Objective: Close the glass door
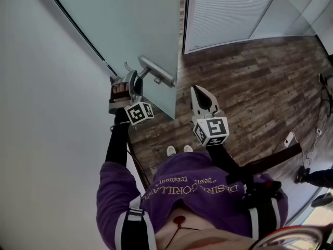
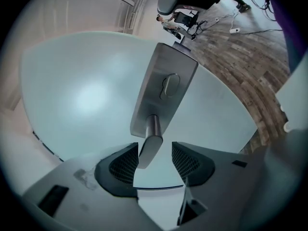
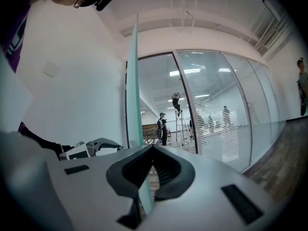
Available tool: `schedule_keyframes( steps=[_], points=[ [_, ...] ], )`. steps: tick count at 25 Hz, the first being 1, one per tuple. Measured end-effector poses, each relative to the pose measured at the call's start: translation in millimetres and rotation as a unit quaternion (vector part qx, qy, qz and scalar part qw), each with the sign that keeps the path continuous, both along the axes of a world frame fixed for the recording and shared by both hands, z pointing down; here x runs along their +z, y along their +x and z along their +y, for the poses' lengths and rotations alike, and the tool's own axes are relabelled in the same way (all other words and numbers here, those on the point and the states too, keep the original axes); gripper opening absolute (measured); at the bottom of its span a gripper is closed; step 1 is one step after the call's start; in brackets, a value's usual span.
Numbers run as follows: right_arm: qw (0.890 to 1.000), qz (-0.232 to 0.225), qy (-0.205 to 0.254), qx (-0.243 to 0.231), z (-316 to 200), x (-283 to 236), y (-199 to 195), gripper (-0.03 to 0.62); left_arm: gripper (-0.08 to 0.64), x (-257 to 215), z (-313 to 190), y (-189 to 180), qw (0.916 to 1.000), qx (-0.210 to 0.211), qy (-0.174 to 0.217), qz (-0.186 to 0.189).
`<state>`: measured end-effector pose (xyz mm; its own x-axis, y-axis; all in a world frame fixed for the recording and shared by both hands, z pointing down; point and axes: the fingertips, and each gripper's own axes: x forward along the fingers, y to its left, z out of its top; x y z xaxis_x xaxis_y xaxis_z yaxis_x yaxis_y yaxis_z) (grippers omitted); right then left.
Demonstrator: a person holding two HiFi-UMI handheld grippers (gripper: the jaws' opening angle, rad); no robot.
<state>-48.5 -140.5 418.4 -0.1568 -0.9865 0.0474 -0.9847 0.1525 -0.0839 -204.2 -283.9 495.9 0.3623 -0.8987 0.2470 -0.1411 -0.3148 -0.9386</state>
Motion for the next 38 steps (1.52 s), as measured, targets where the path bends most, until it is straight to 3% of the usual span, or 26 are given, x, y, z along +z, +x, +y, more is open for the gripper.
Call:
schedule_keyframes(
  steps=[5, 7, 9, 19, 30, 38],
  points=[
    [1.000, 0.002, -0.002, 0.011, -0.3, 1.7, 0.0, -0.003, 0.188, -2.8, -8.2, 2.2, 0.9995, -0.005, 0.028, -0.015],
    [1.000, 0.002, -0.004, 0.016, -0.8, 2.4, 3.0, -0.003, 0.135, -6.6, -10.9, 3.2, 0.9991, -0.012, 0.041, -0.004],
    [1.000, 0.002, -0.005, 0.021, -0.4, 2.7, 6.1, -0.003, 0.130, -9.0, -11.8, 5.4, 0.9990, -0.013, 0.042, 0.001],
    [0.999, 0.002, -0.008, 0.041, 10.0, 8.8, -1.0, -0.003, 0.129, -5.7, -10.0, 12.8, 0.9994, 0.008, 0.026, -0.020],
    [0.999, 0.005, -0.021, 0.050, 13.4, 18.6, -19.5, -0.003, 0.129, -5.5, -20.8, 27.6, 0.9998, 0.007, 0.005, -0.017],
    [0.999, -0.002, -0.028, 0.037, 1.1, 25.6, -11.8, -0.003, 0.129, -6.2, -32.3, 42.2, 0.9995, -0.004, -0.003, -0.033]
  ],
)
